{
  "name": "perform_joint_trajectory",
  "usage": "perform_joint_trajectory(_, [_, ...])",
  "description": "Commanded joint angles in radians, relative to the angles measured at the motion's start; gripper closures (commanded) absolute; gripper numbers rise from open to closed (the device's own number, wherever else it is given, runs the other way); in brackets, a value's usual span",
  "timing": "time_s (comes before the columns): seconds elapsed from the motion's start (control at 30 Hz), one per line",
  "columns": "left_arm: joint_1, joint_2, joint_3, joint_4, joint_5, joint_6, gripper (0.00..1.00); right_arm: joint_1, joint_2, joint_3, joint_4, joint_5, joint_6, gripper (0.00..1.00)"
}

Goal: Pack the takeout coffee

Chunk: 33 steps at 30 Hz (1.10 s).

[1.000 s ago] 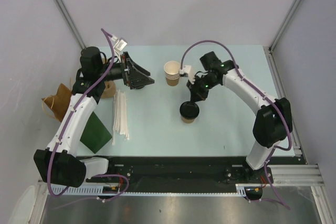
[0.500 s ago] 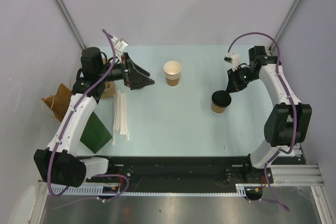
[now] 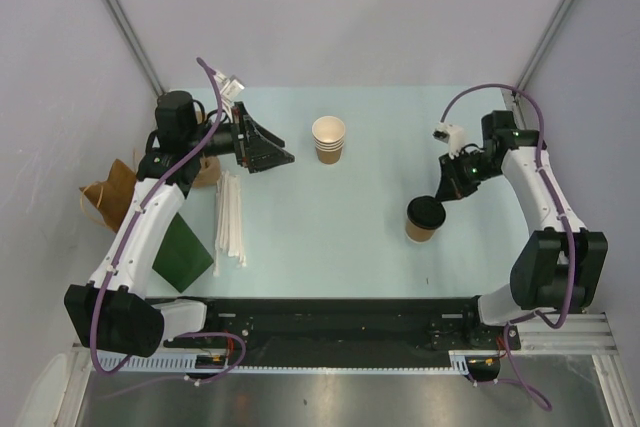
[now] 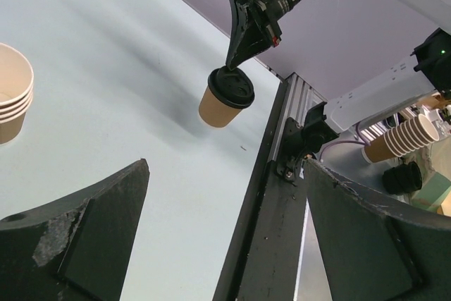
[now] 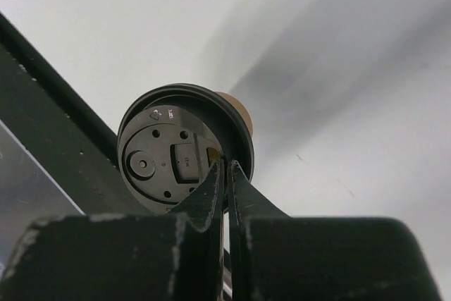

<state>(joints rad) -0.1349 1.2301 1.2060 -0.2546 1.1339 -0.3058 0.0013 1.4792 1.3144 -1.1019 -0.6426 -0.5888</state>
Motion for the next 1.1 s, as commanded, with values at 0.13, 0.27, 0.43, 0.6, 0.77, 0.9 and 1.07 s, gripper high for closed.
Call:
perform_joint_trajectory(0.13, [0.009, -0.018, 0.018, 0.005, 0.0, 0.036, 0.03, -0.124, -0.057, -0.098, 0.042, 0.119, 0.033, 1.0])
perform_joint_trajectory(0.27, [0.009, -0.026, 0.02, -0.018, -0.003, 0.057, 0.03, -0.15, -0.088, -0.138, 0.054, 0.13, 0.027, 1.0])
perform_joint_trajectory(0.43, [0.009, -0.034, 0.027, -0.054, -0.02, 0.083, 0.02, -0.159, -0.109, -0.185, 0.059, 0.13, 0.012, 1.0])
perform_joint_trajectory(0.6, [0.014, -0.035, 0.044, -0.113, -0.039, 0.119, 0.02, -0.172, -0.122, -0.216, 0.066, 0.13, 0.001, 1.0])
perform_joint_trajectory(0.77, [0.018, -0.024, 0.087, -0.199, -0.083, 0.169, 0.01, -0.173, -0.138, -0.225, 0.066, 0.121, 0.007, 0.82])
perform_joint_trajectory(0.9, [0.018, 0.012, 0.156, -0.288, -0.131, 0.223, 0.01, -0.17, -0.16, -0.224, 0.057, 0.101, 0.015, 0.6])
perform_joint_trajectory(1.07, [0.02, 0.061, 0.274, -0.4, -0.261, 0.28, 0.02, -0.15, -0.201, -0.222, 0.062, 0.09, 0.04, 0.46])
